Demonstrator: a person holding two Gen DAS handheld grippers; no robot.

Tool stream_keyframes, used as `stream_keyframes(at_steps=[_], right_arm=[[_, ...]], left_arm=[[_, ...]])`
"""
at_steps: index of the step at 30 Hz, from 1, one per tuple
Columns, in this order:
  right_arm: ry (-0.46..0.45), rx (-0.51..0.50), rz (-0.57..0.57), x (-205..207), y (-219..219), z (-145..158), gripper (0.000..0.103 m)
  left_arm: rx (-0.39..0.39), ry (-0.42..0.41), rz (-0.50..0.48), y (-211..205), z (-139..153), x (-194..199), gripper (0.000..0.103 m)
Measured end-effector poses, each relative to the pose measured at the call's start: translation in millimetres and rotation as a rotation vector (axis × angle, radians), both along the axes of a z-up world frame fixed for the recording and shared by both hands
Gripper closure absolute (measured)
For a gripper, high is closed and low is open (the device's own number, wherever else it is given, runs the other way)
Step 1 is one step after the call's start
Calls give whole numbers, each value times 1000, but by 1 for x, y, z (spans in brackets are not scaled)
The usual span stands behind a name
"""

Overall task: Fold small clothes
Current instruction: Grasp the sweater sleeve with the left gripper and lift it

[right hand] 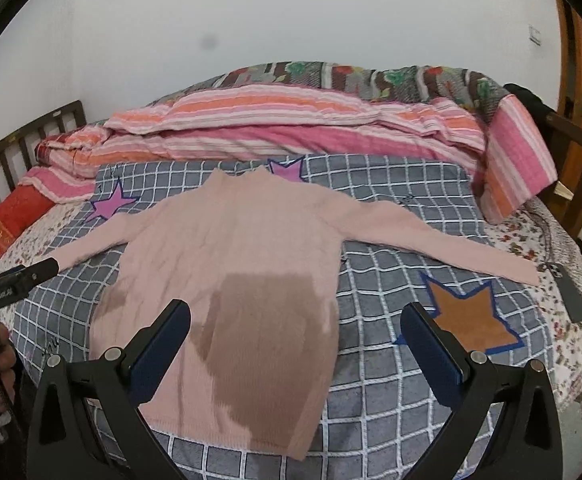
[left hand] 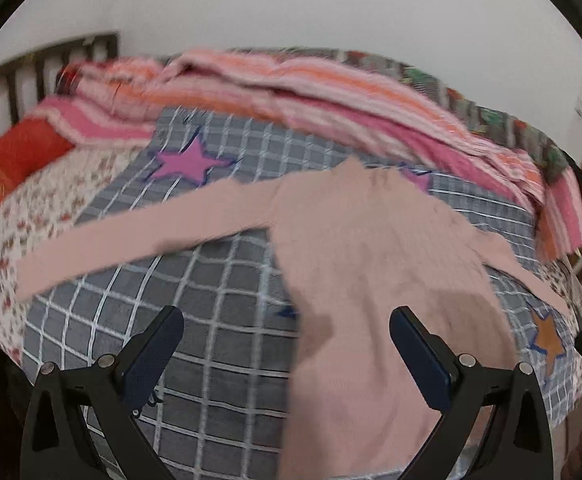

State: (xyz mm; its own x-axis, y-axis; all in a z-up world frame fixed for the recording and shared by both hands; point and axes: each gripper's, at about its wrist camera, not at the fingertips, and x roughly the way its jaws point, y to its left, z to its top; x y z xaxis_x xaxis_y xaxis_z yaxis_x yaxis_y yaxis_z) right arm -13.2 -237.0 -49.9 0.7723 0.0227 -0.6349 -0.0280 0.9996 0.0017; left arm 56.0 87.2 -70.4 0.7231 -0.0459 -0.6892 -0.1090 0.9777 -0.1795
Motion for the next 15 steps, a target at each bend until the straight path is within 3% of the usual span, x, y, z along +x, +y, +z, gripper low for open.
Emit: stream_keyframes(at_steps=[3,5,9,15], right_arm=[[1,-2,-10,10,5,-16,0],[1,14,-13,18,6,-29,0],[18,34,-14,41,11,-52,0],[106,57,10,77,13,-88,4]], left_arm=[[3,25,115,33,-25,10,0],[-46,36,160,59,-41,15,0],[-157,60,296,115,-66,22,3],[-388,-1,455,192,-102,19,4]])
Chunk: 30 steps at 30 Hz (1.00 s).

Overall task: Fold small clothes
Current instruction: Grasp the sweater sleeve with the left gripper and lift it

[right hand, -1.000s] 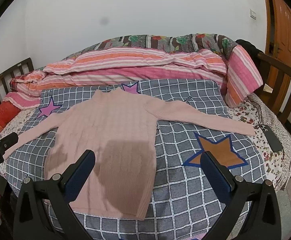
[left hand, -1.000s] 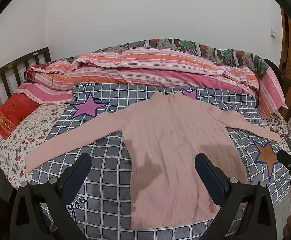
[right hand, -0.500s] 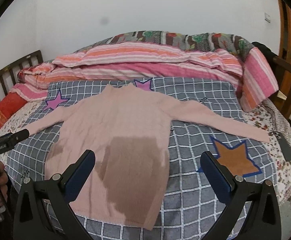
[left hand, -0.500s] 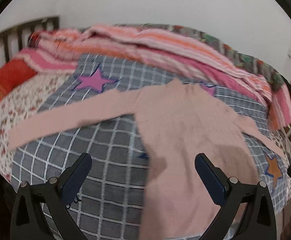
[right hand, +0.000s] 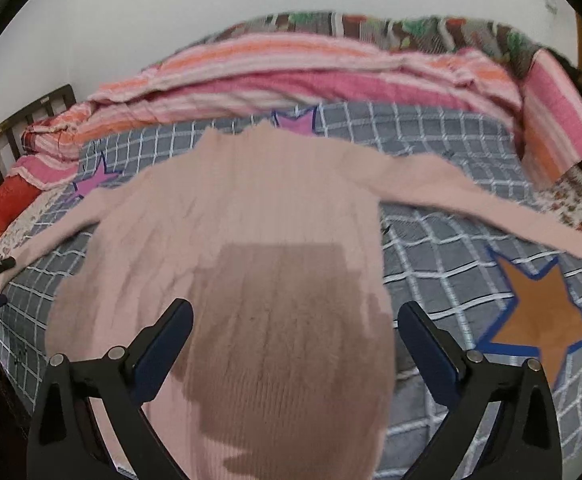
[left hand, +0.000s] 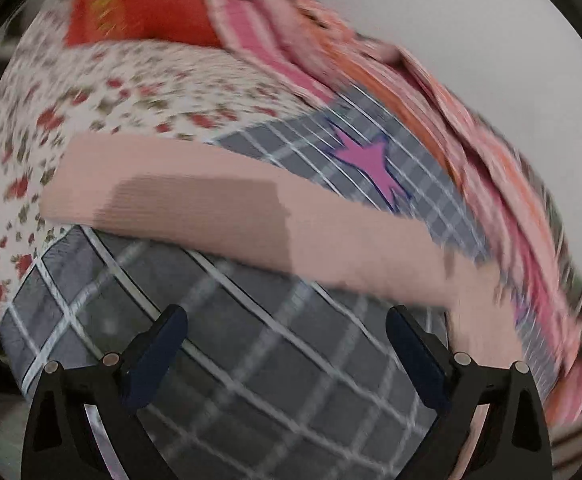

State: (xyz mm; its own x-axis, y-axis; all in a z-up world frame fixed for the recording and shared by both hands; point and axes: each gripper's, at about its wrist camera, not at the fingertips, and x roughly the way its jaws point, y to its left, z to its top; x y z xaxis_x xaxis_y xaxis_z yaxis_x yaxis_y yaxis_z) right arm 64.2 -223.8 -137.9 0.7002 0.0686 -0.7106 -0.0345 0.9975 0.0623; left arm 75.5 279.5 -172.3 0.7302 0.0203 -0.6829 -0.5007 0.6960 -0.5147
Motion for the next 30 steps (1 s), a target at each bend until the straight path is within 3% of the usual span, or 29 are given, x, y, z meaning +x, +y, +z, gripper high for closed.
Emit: stream_keyframes(at_steps=[4,7,9,11,12,14,18,22,25,30], right_arm=[[64,34,1,18,-6,-22,6],[67,57,-16,20,-11,-29,6],[56,49,-8,18,-10,-29,6],[62,44,1,18,-12,-28,6],[63,42,6,18,-13,-28,6],[64,41,12,17,-16,-26,6],[54,52,20,13,-28,-19,6],[36,73,28,10,-41,-11,6],[17,77,19,2,-55,-6,6],[14,51,-10,-9,-81,-4,6]], left_arm=[[-17,-45,75,25,-8,3,9],[31,-24,118,37,-7,16,26],[81,4,160,46,-8,20,46],[137,21,192,49,-6,22,56],[170,39,199,50,-5,25,74],[226,76,199,51,0,31,93],[253,34,175,40,32,39,96],[339,-48,63,-4,80,65,96],[395,-115,-59,-59,112,96,96],[456,-208,-286,-168,140,146,96]])
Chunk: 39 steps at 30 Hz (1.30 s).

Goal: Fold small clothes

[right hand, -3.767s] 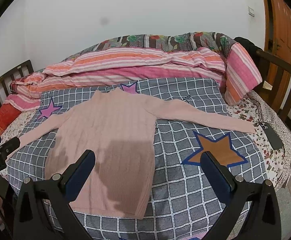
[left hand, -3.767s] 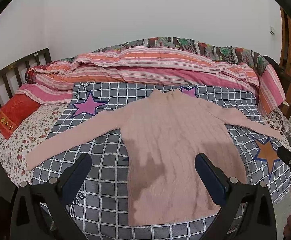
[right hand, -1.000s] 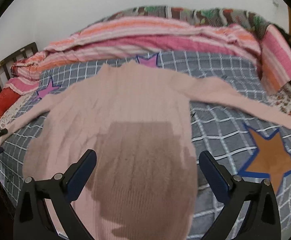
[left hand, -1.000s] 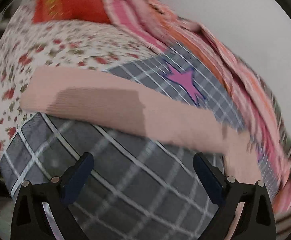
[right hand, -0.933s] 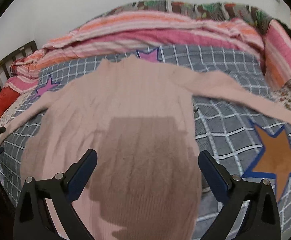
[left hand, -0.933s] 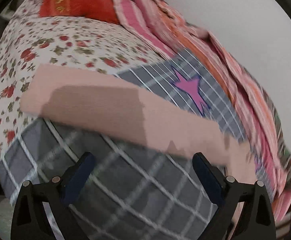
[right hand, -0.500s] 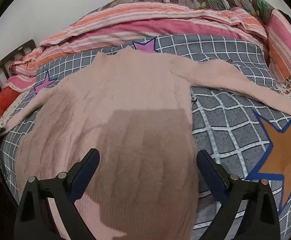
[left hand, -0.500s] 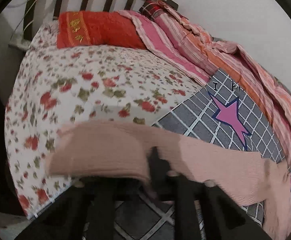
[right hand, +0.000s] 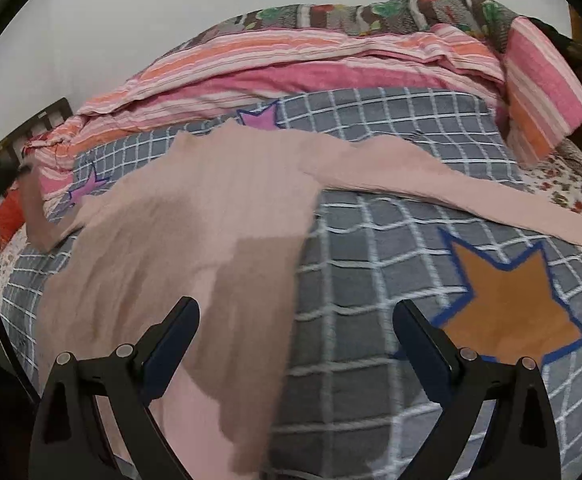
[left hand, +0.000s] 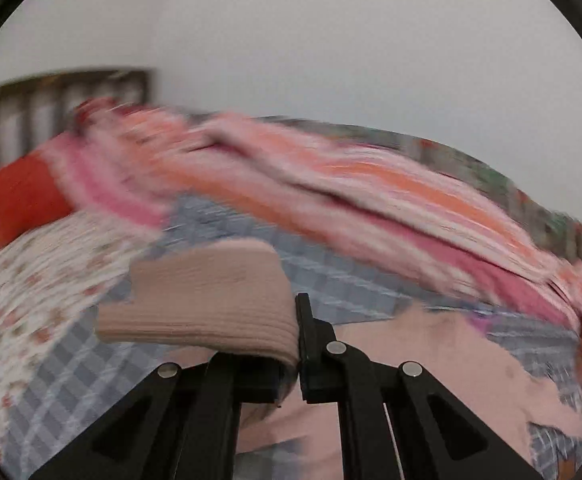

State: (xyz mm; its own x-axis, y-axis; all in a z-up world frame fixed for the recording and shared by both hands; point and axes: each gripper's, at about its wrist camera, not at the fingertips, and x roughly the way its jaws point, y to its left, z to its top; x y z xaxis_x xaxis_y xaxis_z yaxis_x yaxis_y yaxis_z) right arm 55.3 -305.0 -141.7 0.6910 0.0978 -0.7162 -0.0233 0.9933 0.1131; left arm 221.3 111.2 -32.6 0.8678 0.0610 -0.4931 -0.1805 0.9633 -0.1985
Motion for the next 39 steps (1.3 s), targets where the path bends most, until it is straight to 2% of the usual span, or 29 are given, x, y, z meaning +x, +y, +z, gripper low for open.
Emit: stream_keyframes(at_steps=[4,7,9,13,15,16,17,19,20,22,25,26,28,30,32,34,36,39], right_arm=[[3,-22,-53,-12,-27,3,6],[18,-11,-93,-20,-45,2,6],[45,-7,-118,-25,-55,-2,6],[77,-39,-141,-31,-62,-9,6],[82,-43,-139,-31,-64,-12,6],[79,-43,-136,-30,-65,-12,6],[73,-42,-134,-29,-64,-11,6],[58,-30,-118,-22,-62,-9,6],[52,-21,-110,-17,-60,-8,6],[30,-5,-88,-4,-52,-5,6],[-10,-4,-52,21,-36,-1,10],[-23,-7,-41,29,-30,1,16],[-32,1,-14,47,-18,2,24],[-33,4,11,65,-6,3,34],[-34,-6,32,85,10,6,35],[-26,16,60,103,24,9,35],[-14,31,88,120,38,9,35],[2,-24,90,148,63,7,35]], left_arm=[[32,-8,-169,-96,4,34,96],[33,25,-293,-173,-14,55,96],[19,47,-351,-209,-30,56,96],[24,171,-451,-262,-69,55,93],[50,240,-480,-271,-81,52,84],[66,260,-491,-270,-83,46,79],[70,258,-490,-267,-83,45,68],[42,227,-471,-242,-79,31,39],[11,207,-461,-223,-75,23,19],[-38,162,-436,-189,-72,12,17],[-32,202,-357,-136,-76,-1,17],[-35,215,-331,-118,-80,-7,19],[-28,187,-350,-93,-83,-25,19],[23,168,-335,-83,-84,-35,17],[88,181,-239,-69,-89,-38,17],[85,216,-222,-59,-98,-30,17],[47,264,-218,-46,-110,-19,17],[35,305,-197,-37,-122,0,19]])
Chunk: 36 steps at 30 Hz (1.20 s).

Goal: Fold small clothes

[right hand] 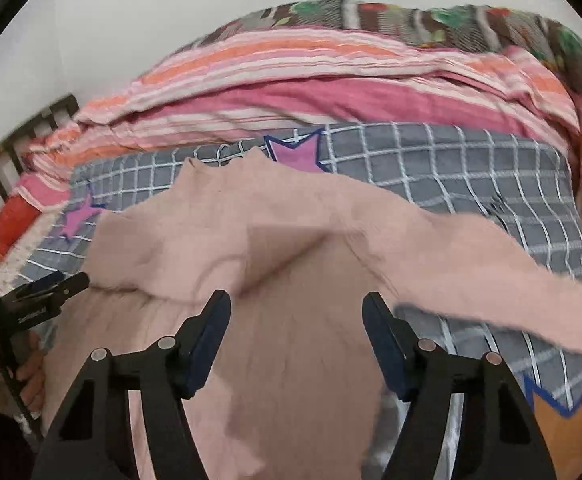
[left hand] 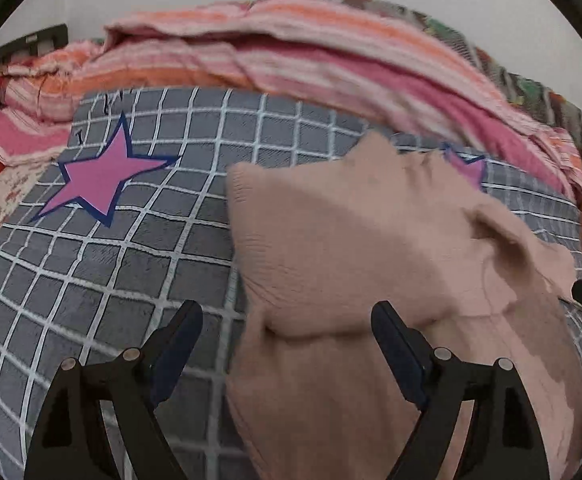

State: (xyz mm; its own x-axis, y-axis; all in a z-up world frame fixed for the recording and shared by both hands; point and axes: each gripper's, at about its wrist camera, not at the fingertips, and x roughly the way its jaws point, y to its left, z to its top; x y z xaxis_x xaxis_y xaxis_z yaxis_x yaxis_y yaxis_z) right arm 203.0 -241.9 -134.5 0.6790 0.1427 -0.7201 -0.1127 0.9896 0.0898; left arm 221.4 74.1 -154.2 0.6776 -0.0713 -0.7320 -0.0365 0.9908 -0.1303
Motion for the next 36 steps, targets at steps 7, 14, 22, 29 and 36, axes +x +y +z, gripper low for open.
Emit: stream_keyframes(at_steps=[7,14,22,29,36], right_arm=[[46,-90,6,61,38,-15,35],[132,-80,-61,83,9,-34,82],[152,57,-127,69,-56,-36,70],[149,97,-100,76,-60,-40,74],[149,43,-122,76,-71,-43,76]], left_arm=[[-3,33,0,5,-18,19,18],[-69,14,0,13,-22,16,18],[-119,-10,-11,23,-11,28,18],[-70,-10,-40,20,-10,57,89],[-70,12,30,33,-19,42,76]])
